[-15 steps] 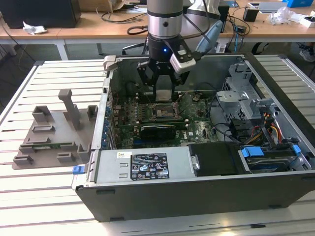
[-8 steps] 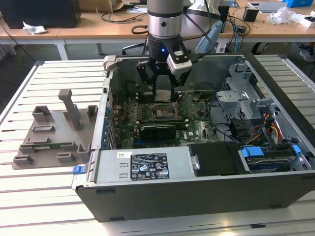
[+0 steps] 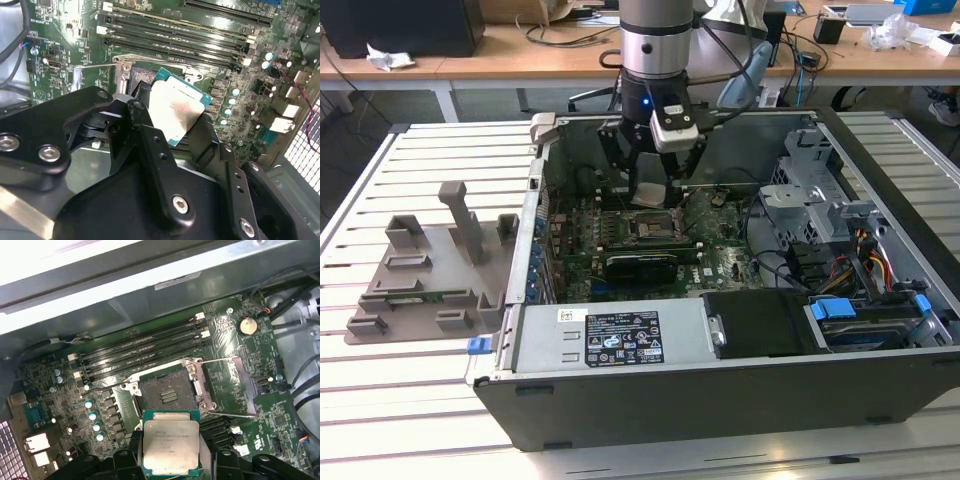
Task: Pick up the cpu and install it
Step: 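Place the cpu into insertion slot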
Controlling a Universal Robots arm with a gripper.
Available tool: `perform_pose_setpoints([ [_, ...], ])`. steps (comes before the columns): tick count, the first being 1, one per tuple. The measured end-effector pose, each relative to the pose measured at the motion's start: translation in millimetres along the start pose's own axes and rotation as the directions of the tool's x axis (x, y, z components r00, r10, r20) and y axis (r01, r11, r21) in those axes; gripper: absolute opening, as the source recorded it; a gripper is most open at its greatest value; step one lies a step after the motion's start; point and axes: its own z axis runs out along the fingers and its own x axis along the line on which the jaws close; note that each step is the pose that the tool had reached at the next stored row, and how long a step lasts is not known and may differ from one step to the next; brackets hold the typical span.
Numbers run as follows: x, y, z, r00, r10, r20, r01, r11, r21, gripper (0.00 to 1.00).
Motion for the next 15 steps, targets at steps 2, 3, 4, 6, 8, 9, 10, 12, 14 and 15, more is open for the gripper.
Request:
perform_pose_setpoints([
  [2,0.0,0.0,0.0,0.9996,0.028,-0.001,-0.028,0.9996,0.0016,0.54],
  [3,0.0,0.0,0.0,0.9992,0.04,-0.0015,-0.04,0.9992,0.002,0.54],
  [4,0.0,0.0,0.0,0.9986,0.053,-0.0021,-0.053,0.9986,0.0024,0.54],
  [6,0.0,0.0,0.0,0.9969,0.079,-0.0032,-0.079,0.9969,0.0034,0.54],
  [8,0.0,0.0,0.0,0.995,0.1,-0.0041,-0.1,0.995,0.0043,0.54],
  [9,0.0,0.0,0.0,0.9937,0.112,-0.0043,-0.112,0.9937,0.0049,0.54],
  [10,0.0,0.0,0.0,0.9928,0.12,-0.0047,-0.119,0.9928,0.0053,0.54],
  [12,0.0,0.0,0.0,0.9902,0.14,-0.0053,-0.14,0.9902,0.0064,0.54],
  [14,0.0,0.0,0.0,0.9875,0.157,-0.0057,-0.157,0.9875,0.0076,0.54],
  [15,0.0,0.0,0.0,0.9849,0.173,-0.0062,-0.173,0.9849,0.0086,0.54],
])
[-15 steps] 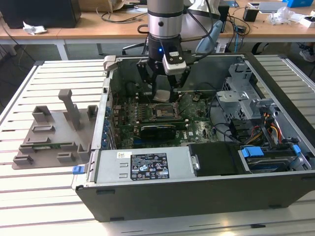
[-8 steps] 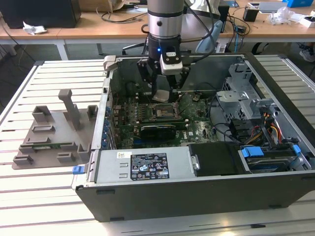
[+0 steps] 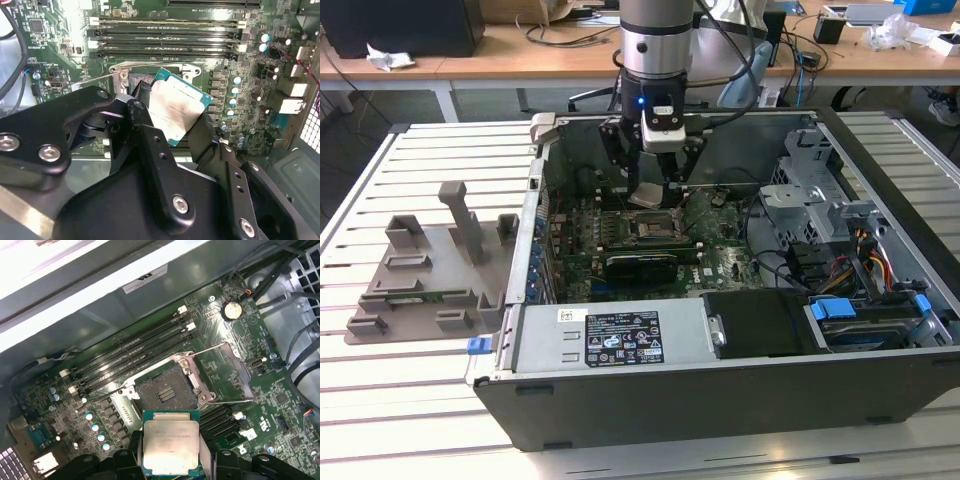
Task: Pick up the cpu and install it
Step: 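Place the cpu into insertion slot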
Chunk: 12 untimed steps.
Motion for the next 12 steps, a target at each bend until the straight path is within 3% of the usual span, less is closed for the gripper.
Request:
perform_pose_setpoints([
  [6,0.0,0.0,0.0,0.9977,0.068,-0.0027,-0.068,0.9977,0.003,0.54],
  [12,0.0,0.0,0.0,0.9919,0.127,-0.0049,-0.127,0.9919,0.0059,0.54],
])
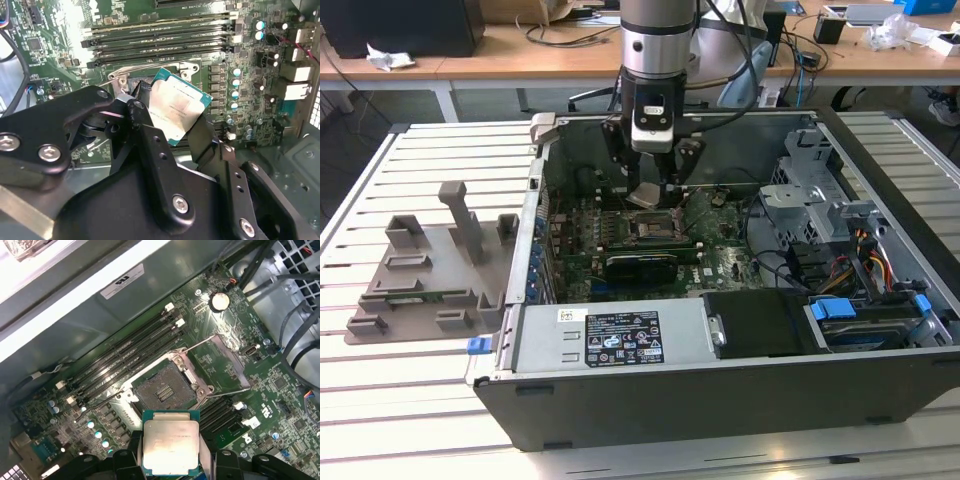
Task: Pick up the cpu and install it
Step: 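Place the cpu into insertion slot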
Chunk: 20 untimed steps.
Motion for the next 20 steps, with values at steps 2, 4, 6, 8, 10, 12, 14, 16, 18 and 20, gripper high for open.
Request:
perform_pose_setpoints([
  [2,0.0,0.0,0.0,0.9999,0.016,-0.0006,-0.016,0.9999,0.0007,0.54],
  [4,0.0,0.0,0.0,0.9994,0.034,-0.0013,-0.034,0.9994,0.0014,0.54],
  [6,0.0,0.0,0.0,0.9988,0.049,-0.0021,-0.049,0.9988,0.002,0.54],
  [8,0.0,0.0,0.0,0.9978,0.066,-0.0029,-0.066,0.9978,0.0027,0.54],
  [10,0.0,0.0,0.0,0.9958,0.092,-0.0039,-0.092,0.9958,0.0037,0.54],
  [12,0.0,0.0,0.0,0.9939,0.111,-0.0046,-0.111,0.9939,0.0047,0.54],
  [14,0.0,0.0,0.0,0.9915,0.13,-0.0056,-0.13,0.9915,0.0053,0.54],
  [16,0.0,0.0,0.0,0.987,0.161,-0.0069,-0.161,0.987,0.0066,0.54],
  [18,0.0,0.0,0.0,0.9839,0.179,-0.0076,-0.179,0.9839,0.0074,0.54],
  [20,0.0,0.0,0.0,0.9786,0.206,-0.0086,-0.205,0.9786,0.0087,0.54],
])
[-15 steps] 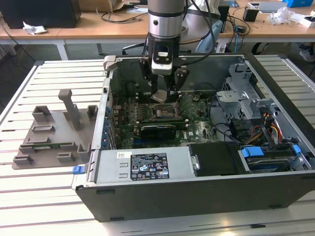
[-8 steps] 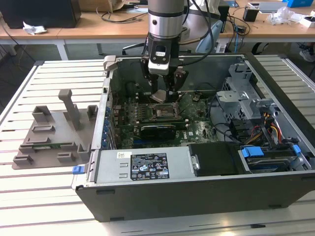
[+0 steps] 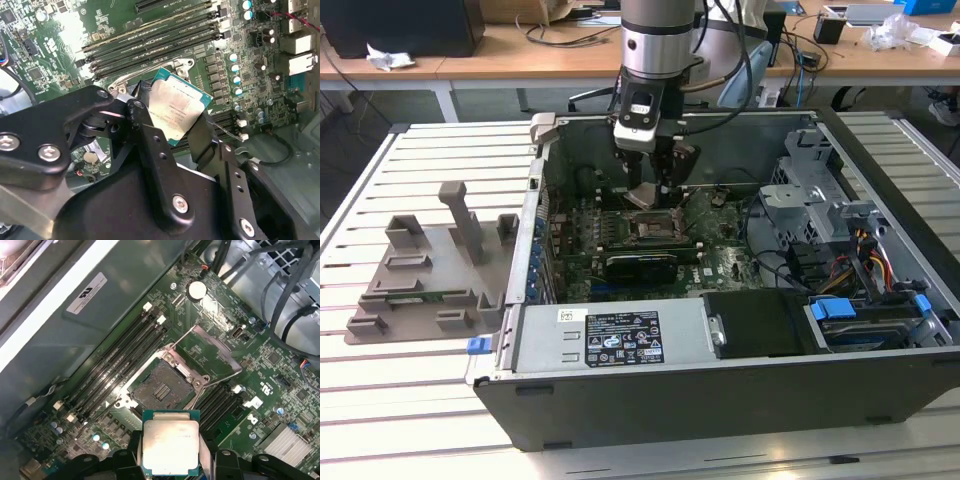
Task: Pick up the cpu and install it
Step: 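Place the cpu into insertion slot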
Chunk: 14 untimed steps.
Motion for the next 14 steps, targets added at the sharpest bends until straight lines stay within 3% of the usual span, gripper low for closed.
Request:
perform_pose_setpoints([
  [6,0.0,0.0,0.0,0.9978,0.067,-0.0034,-0.067,0.9978,0.0022,0.54],
  [14,0.0,0.0,0.0,0.9892,0.146,-0.0077,-0.146,0.9892,0.005,0.54],
])
